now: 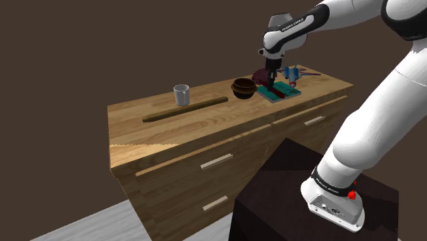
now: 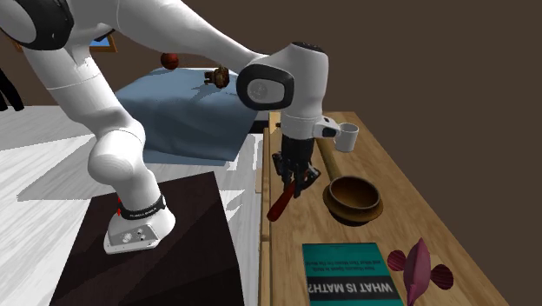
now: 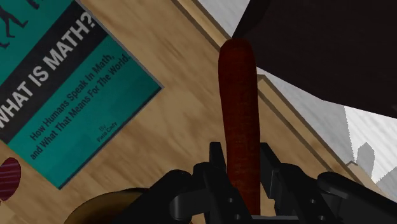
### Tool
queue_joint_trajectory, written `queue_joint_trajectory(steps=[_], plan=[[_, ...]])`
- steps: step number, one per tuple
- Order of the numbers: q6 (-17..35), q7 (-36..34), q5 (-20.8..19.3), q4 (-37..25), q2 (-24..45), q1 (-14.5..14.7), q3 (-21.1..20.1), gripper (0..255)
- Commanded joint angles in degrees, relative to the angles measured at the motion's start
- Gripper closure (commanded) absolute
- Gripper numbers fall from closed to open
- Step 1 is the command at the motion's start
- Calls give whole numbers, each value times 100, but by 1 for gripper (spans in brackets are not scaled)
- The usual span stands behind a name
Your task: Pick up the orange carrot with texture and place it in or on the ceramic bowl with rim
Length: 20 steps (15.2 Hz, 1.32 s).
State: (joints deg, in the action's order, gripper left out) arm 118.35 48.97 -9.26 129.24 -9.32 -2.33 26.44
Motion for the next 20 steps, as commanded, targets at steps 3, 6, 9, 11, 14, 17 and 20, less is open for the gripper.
queue_joint_trajectory(steps=[3,6,9,11,14,17,20], plan=[[-320,-25,-30,-192,-132,7,-40,255],[-557,-30,-43,-355,-210,11,-64,255],[-651,11,62,-648,3,50,-58,255],[-674,100,287,-1119,485,107,-30,255],[-776,241,635,-1885,1214,131,-16,255],[-961,368,977,-2740,1954,74,-44,255],[-1235,462,1298,-3709,2715,-51,-102,255]])
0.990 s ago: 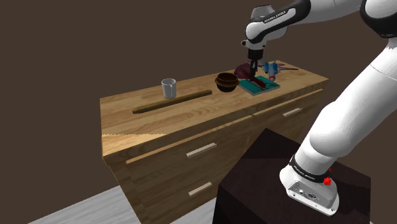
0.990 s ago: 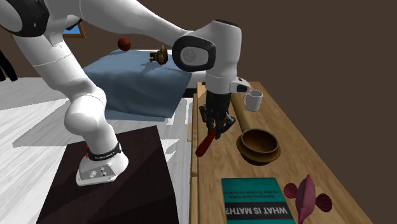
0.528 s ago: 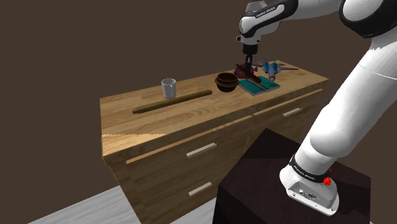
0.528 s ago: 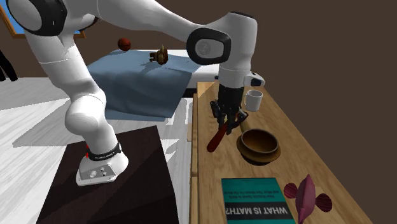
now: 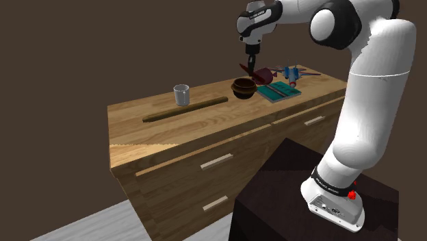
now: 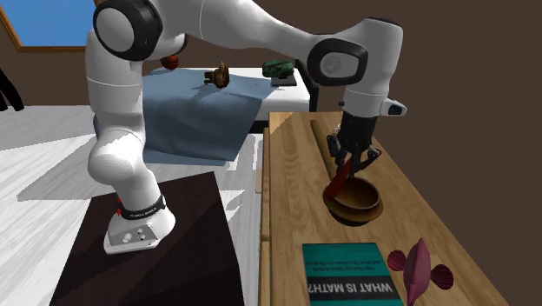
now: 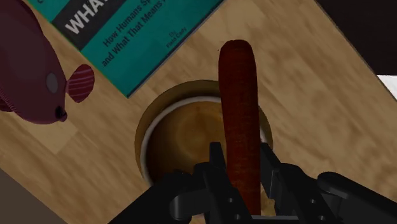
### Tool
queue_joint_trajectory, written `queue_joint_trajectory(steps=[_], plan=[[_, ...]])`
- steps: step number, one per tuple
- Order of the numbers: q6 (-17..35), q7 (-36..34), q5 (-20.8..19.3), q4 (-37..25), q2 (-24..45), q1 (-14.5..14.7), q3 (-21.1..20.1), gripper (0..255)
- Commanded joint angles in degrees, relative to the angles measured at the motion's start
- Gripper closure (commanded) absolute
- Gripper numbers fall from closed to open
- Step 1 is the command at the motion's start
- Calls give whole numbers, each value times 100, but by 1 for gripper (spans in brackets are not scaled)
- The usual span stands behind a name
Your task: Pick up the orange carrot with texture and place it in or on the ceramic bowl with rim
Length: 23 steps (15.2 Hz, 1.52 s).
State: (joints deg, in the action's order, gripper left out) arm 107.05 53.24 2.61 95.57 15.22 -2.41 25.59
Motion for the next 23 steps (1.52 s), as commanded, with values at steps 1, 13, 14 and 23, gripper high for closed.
queue_joint_trajectory(steps=[1,13,14,23], plan=[[-217,56,212,-699,522,-103,-45,255],[426,91,385,-463,960,-164,-129,255],[507,96,398,-409,988,-165,-136,255],[483,99,409,-462,1020,-174,-139,0]])
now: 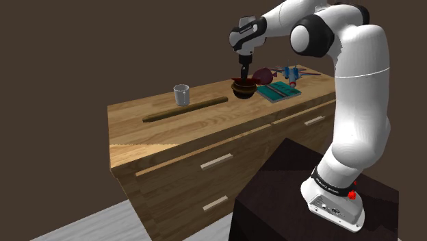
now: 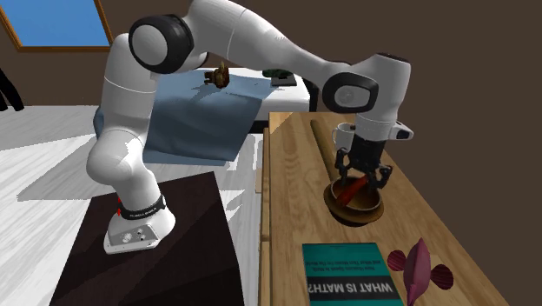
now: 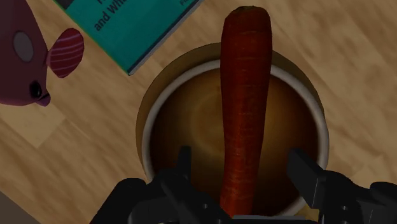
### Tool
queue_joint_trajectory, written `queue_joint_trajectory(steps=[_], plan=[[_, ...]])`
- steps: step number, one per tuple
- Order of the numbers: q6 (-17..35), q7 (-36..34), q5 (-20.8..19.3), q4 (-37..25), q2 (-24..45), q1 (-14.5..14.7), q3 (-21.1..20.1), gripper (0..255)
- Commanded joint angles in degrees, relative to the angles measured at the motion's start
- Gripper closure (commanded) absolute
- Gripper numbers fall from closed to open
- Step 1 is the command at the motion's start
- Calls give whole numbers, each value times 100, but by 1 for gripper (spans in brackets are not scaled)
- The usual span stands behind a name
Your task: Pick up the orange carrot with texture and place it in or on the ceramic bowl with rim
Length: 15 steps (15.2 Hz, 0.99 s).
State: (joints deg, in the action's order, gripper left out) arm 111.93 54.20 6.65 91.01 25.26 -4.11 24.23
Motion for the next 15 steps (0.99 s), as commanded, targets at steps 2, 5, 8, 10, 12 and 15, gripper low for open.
queue_joint_trajectory(steps=[2,5,8,10,12,15], plan=[[1,-4,2,5,12,3,-4,0],[-155,-15,-29,-84,-60,11,12,0],[-655,-47,-72,-510,-142,10,33,0],[-655,-47,-72,-509,-143,11,33,0],[-655,-47,-72,-510,-142,11,33,0],[-655,-47,-72,-510,-142,11,33,0]])
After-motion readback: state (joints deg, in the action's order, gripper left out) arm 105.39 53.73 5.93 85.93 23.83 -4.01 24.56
